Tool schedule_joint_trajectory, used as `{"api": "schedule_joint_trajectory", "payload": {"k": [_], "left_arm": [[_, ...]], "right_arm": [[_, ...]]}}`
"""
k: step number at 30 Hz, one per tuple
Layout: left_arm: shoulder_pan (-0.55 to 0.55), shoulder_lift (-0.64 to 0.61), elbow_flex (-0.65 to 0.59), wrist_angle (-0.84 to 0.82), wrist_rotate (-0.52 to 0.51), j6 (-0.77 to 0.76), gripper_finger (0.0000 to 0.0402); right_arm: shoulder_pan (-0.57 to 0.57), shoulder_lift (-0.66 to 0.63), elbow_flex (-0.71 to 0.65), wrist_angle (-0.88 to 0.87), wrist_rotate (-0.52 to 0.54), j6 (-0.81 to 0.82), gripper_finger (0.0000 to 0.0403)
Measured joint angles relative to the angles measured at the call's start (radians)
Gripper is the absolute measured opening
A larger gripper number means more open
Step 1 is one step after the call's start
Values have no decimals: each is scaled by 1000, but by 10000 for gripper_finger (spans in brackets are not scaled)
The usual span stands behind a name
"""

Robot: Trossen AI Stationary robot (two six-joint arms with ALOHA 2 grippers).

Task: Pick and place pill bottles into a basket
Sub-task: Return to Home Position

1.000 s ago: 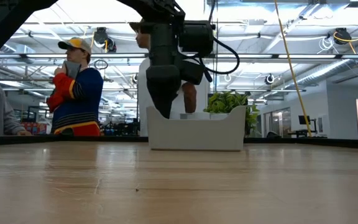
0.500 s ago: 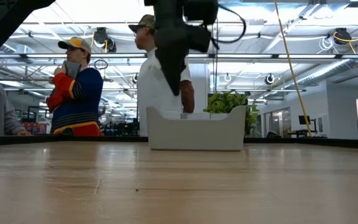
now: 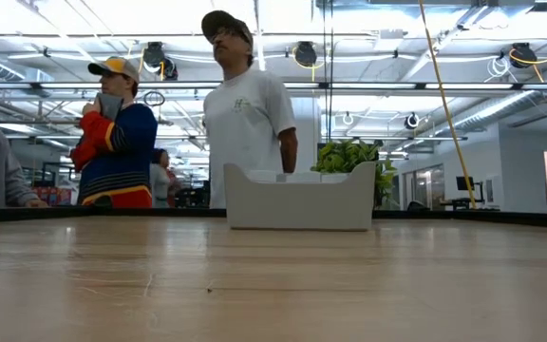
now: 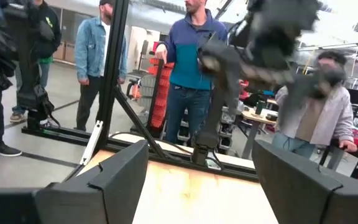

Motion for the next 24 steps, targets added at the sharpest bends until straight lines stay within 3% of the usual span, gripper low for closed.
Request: {"api": "schedule_joint_trajectory", "payload": {"k": [7,12,18,21,24], "left_arm": [[-140,-316,-394,361,16,54,281],[-161,-511,-772,650,-150,-90,284],[-162,-632,-1165,1050,-159,-103,285],[-159,-671,-1284,1121,-171,-99,281],[-159,-695,-1372,1136,-174,-148,281]], "right_arm": [[0,-4,0,-26,36,-24,283],[-12,-3,0,-92,126,35,283],[-83,-1,1,-194,96,169,283],[-114,12,-17,-296,31,278,283],[-133,29,-87,-240,19,295,283]]}}
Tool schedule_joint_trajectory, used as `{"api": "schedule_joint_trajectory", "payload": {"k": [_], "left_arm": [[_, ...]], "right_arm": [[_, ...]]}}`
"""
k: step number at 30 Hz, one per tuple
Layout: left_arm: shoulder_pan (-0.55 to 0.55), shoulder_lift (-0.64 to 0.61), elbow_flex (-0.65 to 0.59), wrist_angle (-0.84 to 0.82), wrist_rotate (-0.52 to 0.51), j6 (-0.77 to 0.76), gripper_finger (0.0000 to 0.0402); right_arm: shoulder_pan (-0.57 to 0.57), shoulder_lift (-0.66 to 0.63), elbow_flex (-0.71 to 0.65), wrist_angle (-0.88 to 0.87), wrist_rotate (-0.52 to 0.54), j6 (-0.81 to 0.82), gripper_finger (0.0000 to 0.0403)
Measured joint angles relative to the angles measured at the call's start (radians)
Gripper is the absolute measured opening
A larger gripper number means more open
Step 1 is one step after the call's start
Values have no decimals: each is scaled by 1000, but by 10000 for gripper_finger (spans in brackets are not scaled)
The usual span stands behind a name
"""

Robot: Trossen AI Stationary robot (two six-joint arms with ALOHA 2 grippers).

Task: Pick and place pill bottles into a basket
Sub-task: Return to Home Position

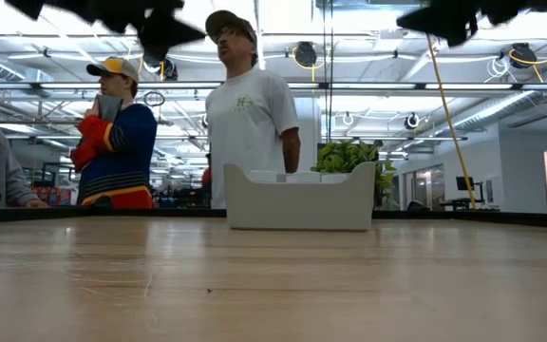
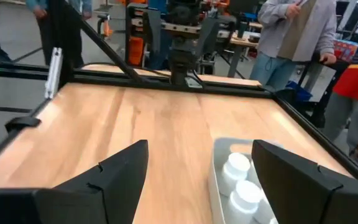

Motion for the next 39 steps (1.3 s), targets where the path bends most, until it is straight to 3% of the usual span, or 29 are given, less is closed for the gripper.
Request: {"api": "schedule_joint_trajectory", "payload": {"k": [7,13,18,23,29,39], "left_arm": [[-46,-4,-216,278,104,70,282],[-55,-40,-390,373,53,18,276],[-72,-85,-513,541,70,20,281],[-75,-135,-612,575,68,2,279],[-75,-172,-613,529,66,26,274],[1,-300,-612,533,95,21,275]], "right_arm": [[-47,12,-215,312,-78,-45,283],[-70,13,-316,338,-77,30,283],[-78,13,-374,397,-79,38,283],[-84,13,-429,404,-78,56,283],[-91,-8,-518,570,-73,40,283],[-140,-123,-520,556,-99,-47,283]]}}
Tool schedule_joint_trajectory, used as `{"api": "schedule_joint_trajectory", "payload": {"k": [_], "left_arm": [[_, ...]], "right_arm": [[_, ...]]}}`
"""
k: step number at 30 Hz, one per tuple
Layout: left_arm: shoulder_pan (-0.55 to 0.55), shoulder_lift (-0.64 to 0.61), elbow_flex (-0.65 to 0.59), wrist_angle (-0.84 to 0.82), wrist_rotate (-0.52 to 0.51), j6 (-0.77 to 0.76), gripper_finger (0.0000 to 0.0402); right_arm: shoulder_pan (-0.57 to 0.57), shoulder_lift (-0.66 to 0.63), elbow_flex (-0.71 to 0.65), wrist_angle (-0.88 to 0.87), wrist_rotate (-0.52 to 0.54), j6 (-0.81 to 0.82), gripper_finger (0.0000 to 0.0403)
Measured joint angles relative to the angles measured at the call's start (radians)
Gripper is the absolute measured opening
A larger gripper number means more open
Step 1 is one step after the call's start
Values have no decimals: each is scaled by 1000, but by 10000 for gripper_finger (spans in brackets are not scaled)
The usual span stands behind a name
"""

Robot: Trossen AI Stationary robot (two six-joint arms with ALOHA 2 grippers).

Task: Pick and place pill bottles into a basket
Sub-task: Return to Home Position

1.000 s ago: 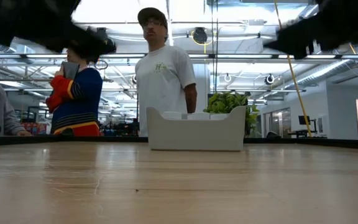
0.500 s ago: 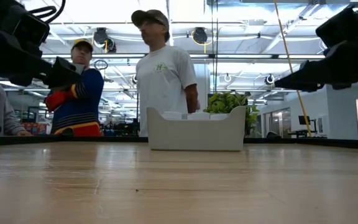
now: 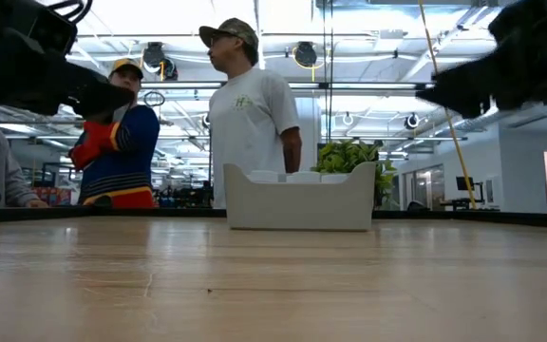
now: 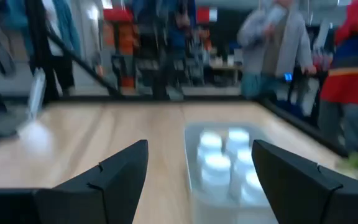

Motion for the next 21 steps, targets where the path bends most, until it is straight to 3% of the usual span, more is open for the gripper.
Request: {"api": "schedule_joint_trajectory", "payload": {"k": [5,14,21], "left_arm": [[58,-132,0,-98,39,-49,278],[115,-418,0,-373,81,-65,274],[116,-558,0,-511,131,-67,274]], "right_arm": [[-5,-150,-1,-82,-5,-29,283],[-4,-490,-1,-440,-5,4,283],[-4,-697,-2,-667,-6,33,283]]}}
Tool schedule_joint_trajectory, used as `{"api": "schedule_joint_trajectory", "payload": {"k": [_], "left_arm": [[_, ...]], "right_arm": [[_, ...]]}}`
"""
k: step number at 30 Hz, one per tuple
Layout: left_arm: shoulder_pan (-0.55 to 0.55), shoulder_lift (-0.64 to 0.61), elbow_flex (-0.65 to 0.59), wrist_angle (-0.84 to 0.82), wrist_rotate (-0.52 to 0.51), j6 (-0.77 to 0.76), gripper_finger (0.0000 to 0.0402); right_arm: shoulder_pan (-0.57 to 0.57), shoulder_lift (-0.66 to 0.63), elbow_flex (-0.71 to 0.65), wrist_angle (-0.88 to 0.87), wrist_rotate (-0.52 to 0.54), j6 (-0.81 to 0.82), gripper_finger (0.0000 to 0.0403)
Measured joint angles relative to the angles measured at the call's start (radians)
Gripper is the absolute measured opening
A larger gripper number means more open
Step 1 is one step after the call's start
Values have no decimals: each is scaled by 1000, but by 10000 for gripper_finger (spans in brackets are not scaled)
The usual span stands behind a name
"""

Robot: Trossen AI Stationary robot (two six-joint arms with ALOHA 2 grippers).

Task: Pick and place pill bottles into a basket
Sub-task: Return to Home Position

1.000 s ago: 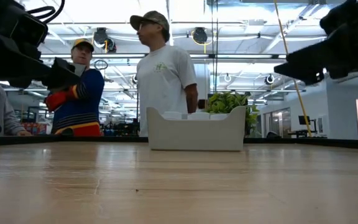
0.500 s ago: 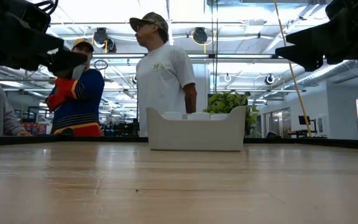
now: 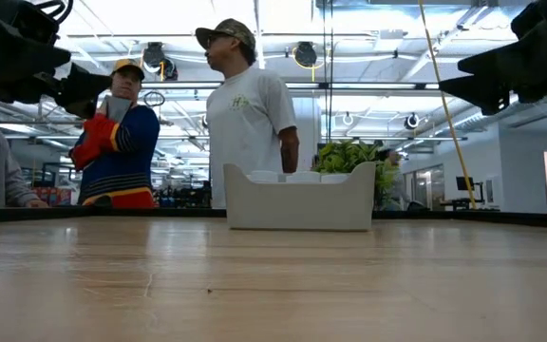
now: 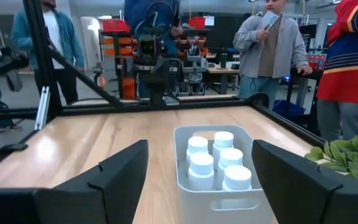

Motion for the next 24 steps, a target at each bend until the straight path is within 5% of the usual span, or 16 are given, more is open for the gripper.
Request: {"api": "schedule_joint_trajectory", "payload": {"k": [6,24], "left_arm": [[2,-88,0,-66,1,-5,274],[138,-156,8,-107,155,-12,284]], "right_arm": [[0,-135,1,-79,-11,-8,283],[-6,-130,31,-141,-109,-46,283]]}}
